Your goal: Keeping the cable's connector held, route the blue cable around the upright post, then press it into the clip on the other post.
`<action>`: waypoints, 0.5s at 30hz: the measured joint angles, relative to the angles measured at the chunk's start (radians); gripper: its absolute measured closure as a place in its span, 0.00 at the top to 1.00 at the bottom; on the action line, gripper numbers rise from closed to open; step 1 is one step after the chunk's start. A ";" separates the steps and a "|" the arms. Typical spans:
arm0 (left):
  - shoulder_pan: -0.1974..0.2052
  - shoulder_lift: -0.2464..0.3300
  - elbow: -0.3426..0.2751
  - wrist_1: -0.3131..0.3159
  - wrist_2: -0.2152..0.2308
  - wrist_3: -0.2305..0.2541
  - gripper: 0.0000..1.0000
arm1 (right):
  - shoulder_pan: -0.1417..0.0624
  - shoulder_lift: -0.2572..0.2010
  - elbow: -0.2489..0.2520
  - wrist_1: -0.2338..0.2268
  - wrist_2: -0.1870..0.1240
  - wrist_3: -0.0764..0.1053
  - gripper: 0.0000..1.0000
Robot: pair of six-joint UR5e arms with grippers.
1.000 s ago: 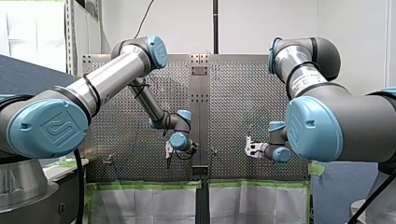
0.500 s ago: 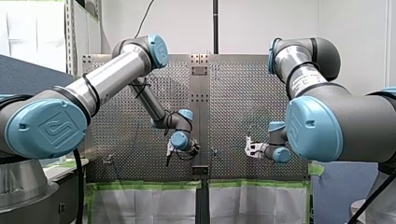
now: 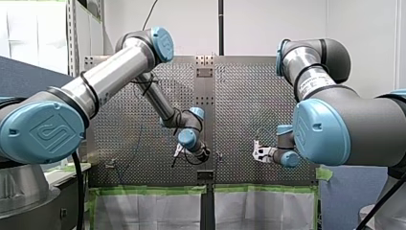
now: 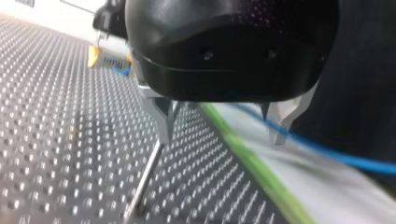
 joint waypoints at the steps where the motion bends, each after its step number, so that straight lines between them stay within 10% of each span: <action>1: -0.004 0.008 -0.008 -0.008 0.001 -0.004 0.98 | -0.001 0.000 0.000 0.000 0.000 0.000 0.00; 15: -0.070 0.058 -0.082 -0.018 0.003 -0.043 0.98 | -0.006 0.000 0.000 0.006 -0.001 0.000 0.00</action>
